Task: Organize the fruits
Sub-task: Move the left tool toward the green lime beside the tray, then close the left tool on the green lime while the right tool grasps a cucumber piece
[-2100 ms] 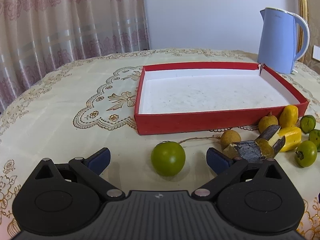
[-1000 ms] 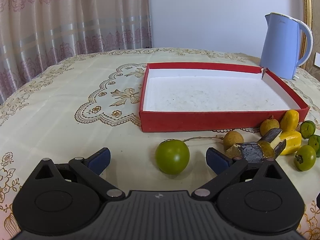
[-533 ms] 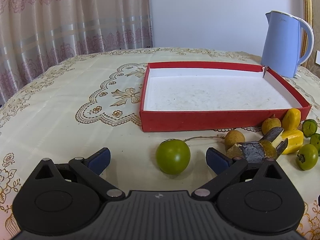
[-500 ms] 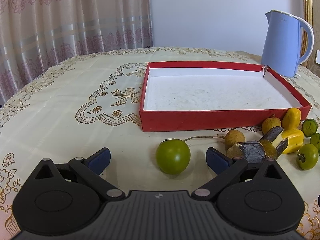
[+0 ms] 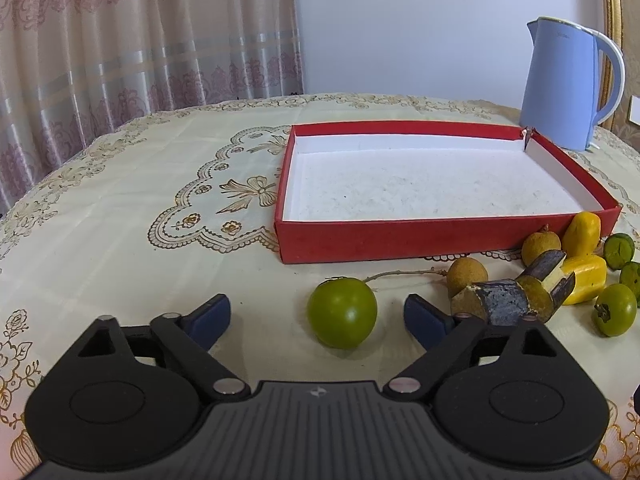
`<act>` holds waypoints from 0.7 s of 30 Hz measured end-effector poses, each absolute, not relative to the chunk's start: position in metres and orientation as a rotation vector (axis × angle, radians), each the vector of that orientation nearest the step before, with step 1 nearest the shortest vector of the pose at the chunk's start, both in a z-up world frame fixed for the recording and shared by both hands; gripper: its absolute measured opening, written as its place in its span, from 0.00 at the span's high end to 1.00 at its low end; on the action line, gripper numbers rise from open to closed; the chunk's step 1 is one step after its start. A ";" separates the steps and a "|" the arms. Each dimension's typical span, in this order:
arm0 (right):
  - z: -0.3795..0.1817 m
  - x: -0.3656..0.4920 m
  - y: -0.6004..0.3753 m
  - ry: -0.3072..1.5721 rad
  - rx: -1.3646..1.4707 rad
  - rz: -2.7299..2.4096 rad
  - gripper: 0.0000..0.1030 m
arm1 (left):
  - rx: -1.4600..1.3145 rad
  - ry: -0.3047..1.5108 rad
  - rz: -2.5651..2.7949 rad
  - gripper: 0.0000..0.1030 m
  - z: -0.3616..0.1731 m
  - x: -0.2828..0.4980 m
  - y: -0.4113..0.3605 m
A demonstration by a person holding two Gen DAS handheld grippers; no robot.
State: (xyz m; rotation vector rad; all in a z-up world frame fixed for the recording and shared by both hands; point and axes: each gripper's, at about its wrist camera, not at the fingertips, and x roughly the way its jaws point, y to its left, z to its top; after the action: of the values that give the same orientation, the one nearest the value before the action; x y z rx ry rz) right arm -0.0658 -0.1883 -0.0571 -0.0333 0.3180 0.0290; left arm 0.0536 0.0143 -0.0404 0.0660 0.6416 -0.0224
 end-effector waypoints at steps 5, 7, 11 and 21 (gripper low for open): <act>-0.057 -0.065 -0.188 0.320 -0.037 0.029 0.00 | 0.077 0.624 -0.040 0.35 -0.040 0.051 0.012; -0.057 -0.065 -0.187 0.321 -0.040 0.028 0.00 | 0.087 0.614 -0.047 0.44 -0.040 0.049 0.010; -0.057 -0.065 -0.187 0.321 -0.040 0.026 0.00 | 0.095 0.606 -0.053 0.59 -0.039 0.048 0.008; -0.050 -0.063 -0.192 0.313 -0.061 0.036 0.00 | 0.102 0.602 -0.063 0.68 -0.039 0.047 0.005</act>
State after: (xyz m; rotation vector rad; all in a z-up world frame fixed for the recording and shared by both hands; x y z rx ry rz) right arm -0.0626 -0.1919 -0.0498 -0.0609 0.3132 0.0358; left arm 0.0468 0.0055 -0.0385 0.1015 0.6021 -0.0629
